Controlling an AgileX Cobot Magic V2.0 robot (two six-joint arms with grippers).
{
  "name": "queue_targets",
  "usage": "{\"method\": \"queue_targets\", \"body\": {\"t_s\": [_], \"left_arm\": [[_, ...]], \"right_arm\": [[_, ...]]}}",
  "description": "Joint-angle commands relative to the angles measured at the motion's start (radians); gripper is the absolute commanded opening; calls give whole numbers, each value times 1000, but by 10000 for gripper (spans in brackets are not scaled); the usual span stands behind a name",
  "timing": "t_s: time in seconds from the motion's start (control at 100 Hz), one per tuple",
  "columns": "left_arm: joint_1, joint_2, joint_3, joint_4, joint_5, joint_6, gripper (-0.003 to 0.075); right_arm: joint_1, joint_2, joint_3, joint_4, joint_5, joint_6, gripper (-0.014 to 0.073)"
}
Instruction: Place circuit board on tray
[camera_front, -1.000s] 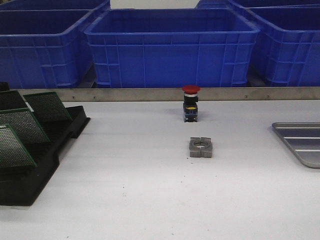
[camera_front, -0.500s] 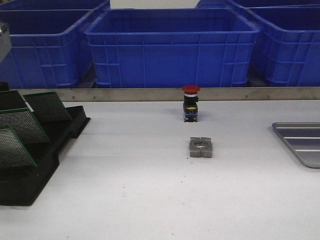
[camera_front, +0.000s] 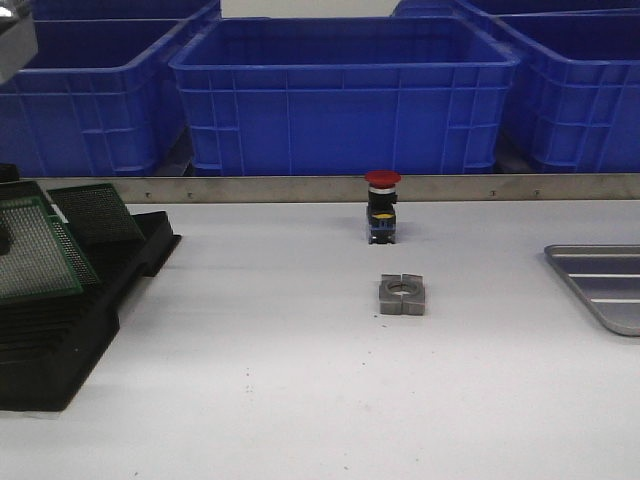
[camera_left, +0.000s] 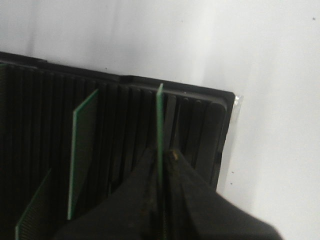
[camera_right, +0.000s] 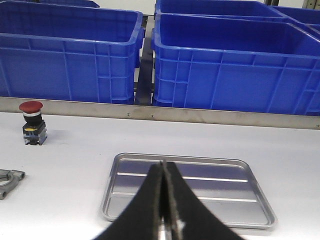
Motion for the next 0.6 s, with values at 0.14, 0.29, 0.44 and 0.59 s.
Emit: {"method": "queue_targets", "body": {"t_s": [0.14,0.29,0.44,0.59], "left_arm": [[-7,-38,-143,-251,208,-10,-17],[-10,-38,-145,-456,230,-10,-17],[-77,-36,-145,-543,231,-10,-17],[-196,-14,-145,-623,222,-10,-17]], "right_arm": [[-8,-21,0,-7,-80,-5,-60],[-8,-21,0,-7,-80,-5,-60],[-8,-21,0,-7,-80,-5,-60],[-8,-21,0,-7,-84,-5,-60]]}}
